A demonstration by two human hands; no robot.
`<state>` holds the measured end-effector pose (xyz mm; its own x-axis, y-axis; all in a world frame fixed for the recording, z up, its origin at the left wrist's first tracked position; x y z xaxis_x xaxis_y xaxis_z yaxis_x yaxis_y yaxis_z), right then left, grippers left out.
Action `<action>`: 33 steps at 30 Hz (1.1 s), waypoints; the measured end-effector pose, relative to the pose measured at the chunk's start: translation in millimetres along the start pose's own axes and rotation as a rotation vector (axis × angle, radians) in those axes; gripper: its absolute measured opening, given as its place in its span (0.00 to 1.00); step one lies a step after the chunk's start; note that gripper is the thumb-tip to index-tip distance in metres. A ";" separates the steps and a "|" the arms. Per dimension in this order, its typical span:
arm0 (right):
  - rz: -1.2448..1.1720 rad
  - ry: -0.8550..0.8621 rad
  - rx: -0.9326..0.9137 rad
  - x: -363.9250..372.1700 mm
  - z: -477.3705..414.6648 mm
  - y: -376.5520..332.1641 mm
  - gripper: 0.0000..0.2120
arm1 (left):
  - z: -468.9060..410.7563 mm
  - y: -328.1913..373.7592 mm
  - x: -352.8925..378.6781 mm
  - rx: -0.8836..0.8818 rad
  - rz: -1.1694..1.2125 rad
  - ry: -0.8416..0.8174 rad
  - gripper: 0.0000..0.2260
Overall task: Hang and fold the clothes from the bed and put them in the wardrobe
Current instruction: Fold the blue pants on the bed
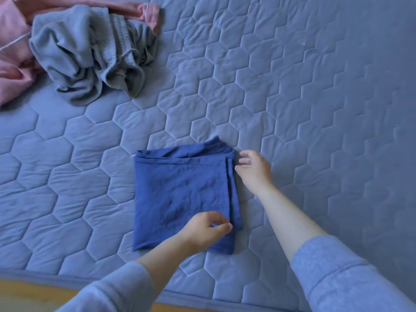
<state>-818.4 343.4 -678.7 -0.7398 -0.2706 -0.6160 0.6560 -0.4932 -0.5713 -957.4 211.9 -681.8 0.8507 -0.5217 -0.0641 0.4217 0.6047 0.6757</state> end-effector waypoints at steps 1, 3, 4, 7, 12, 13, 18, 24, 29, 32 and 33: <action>0.011 0.003 0.010 0.8 -0.4 5.4 0.18 | -0.8 -1.5 -2.0 -0.001 -0.005 0.018 0.04; 0.027 0.019 0.040 1.1 -1.0 16.3 0.18 | -0.8 -5.2 -14.7 -0.009 -0.008 0.126 0.05; 0.046 0.022 0.068 1.0 0.0 22.4 0.17 | 0.4 -7.3 -25.0 -0.012 -0.016 0.201 0.05; 0.137 -0.061 0.166 10.8 11.7 43.0 0.12 | 4.7 -17.4 -62.1 -0.021 -0.070 0.398 0.04; 0.230 -0.200 0.203 44.0 55.9 61.4 0.15 | 13.2 -40.6 -105.1 -0.077 -0.094 0.484 0.06; 0.217 -0.193 0.201 47.9 63.5 62.8 0.17 | 14.3 -44.5 -110.1 -0.082 -0.114 0.488 0.06; 0.172 -0.234 0.297 63.1 87.3 79.9 0.15 | 23.3 -60.0 -136.3 -0.094 -0.177 0.571 0.05; -0.131 -0.173 0.525 71.5 99.4 103.3 0.11 | 33.6 -85.3 -160.8 -0.233 -0.272 0.697 0.17; 0.220 -0.109 0.374 66.6 88.8 94.1 0.17 | 26.4 -106.8 -159.5 -0.394 -0.027 0.612 0.26; 0.091 -0.081 0.318 67.4 77.8 86.1 0.21 | 21.2 -109.3 -157.7 -0.398 0.007 0.587 0.22; 0.029 -0.102 0.326 69.2 75.0 84.3 0.25 | 20.0 -110.3 -157.6 -0.392 0.039 0.591 0.19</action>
<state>-825.5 221.0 -728.8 -0.7432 -0.3619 -0.5628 0.6073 -0.7178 -0.3404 -1144.3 215.4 -731.5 0.8485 -0.1487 -0.5079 0.3748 0.8463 0.3785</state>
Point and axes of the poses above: each hand's wrist, its own z-axis away from the middle knuckle, its own x-axis out of the palm, y = z × x, the point moved 7 cm from there along -z, towards the middle knuckle, and after that the axes turned 5 degrees about z, right-handed, at the moved point
